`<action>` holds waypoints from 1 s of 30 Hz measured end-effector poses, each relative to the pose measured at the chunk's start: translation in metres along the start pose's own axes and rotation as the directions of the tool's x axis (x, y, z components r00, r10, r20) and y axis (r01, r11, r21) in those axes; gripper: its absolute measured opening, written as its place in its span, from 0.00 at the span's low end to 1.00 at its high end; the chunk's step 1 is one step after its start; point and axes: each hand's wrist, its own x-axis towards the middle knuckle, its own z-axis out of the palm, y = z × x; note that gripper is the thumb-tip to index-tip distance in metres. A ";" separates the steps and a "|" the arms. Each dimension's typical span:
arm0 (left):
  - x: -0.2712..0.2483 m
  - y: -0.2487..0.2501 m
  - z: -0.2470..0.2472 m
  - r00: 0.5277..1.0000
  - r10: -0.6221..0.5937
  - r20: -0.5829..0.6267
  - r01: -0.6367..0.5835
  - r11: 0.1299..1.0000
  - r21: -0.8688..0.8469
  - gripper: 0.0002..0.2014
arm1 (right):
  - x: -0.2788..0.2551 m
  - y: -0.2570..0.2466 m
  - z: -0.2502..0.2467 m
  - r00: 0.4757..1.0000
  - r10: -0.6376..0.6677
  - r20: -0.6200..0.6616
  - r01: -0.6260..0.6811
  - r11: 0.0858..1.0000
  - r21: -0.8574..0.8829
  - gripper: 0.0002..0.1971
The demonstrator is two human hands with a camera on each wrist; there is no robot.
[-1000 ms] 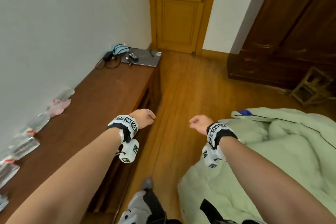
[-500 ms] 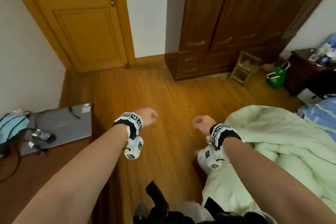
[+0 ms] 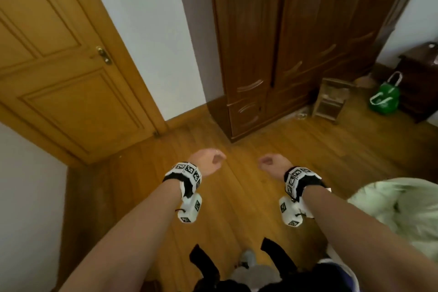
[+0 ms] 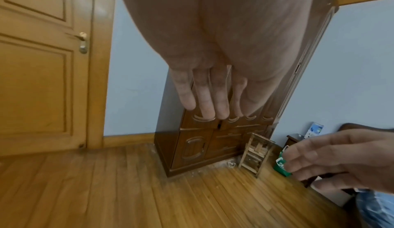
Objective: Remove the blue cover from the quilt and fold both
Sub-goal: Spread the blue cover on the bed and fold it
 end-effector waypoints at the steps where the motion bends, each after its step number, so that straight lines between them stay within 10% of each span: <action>1: 0.033 -0.002 -0.015 1.000 -0.012 0.021 0.012 1.000 0.017 0.15 | 0.025 -0.005 -0.022 1.000 -0.015 -0.020 0.015 1.000 -0.003 0.12; 10: 0.339 0.091 -0.067 0.966 0.057 0.253 -0.110 0.974 0.198 0.24 | 0.177 0.072 -0.229 0.965 0.219 -0.146 -0.237 0.964 -0.119 0.18; 16: 0.558 0.248 -0.070 0.881 0.273 0.386 -0.370 0.906 0.206 0.25 | 0.227 0.186 -0.365 0.809 0.509 -0.294 -0.516 0.855 0.057 0.25; 25: 0.743 0.593 -0.025 0.504 0.615 0.607 -0.835 0.527 0.160 0.20 | 0.156 0.353 -0.503 0.314 0.875 -0.367 -0.652 0.480 0.587 0.25; 30: 0.767 0.752 0.036 0.297 0.660 0.690 -0.949 0.285 0.136 0.18 | 0.136 0.446 -0.553 0.184 0.944 -0.273 -0.614 0.327 0.719 0.21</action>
